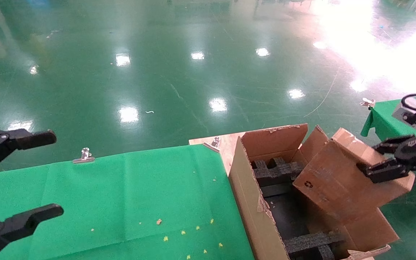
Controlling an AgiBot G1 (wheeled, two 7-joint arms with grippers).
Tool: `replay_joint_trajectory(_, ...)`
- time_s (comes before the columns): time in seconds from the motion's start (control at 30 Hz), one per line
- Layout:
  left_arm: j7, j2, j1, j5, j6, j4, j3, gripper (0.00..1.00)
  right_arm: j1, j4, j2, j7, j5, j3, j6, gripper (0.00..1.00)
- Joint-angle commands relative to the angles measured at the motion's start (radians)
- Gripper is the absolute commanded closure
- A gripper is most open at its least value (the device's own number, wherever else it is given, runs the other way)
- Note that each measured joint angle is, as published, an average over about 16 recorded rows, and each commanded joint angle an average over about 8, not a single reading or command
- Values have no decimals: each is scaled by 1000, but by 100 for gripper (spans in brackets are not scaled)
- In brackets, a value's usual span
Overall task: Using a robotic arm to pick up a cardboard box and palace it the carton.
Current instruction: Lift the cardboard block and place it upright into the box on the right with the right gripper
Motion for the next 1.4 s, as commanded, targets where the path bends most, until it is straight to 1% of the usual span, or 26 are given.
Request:
replay_joint_trajectory(0.03,0,0,0,0,0,0,0,0,-32,-18,6,38,24,-1,10,100)
replay_joint_trajectory(0.17,0,0,0,0,0,0,0,0,-77,-21,19,85,42,-6,41,100)
replay_joint_trajectory(0.33,0,0,0,0,0,0,0,0,-109,-15,30,111,50,-15,68,100)
replay_joint_trajectory(0.5,0,0,0,0,0,0,0,0,-118,-9,34,115,53,-19,78,100)
replay_joint_trajectory(0.87,0,0,0,0,0,0,0,0,-110,-9,29,111,46,-16,72,100)
replay_joint_trajectory(0.97,0,0,0,0,0,0,0,0,-112,-14,24,125,45,-17,77,100)
replay_joint_trajectory(1.07,0,0,0,0,0,0,0,0,-127,-31,10,192,48,-22,100,100)
replay_joint_trajectory(1.17,0,0,0,0,0,0,0,0,-151,-47,-11,297,57,-27,133,100)
replay_joint_trajectory(1.3,0,0,0,0,0,0,0,0,-188,-41,-33,444,73,-31,199,100)
replay_joint_trajectory(1.4,0,0,0,0,0,0,0,0,-210,-13,-42,526,75,-35,258,100)
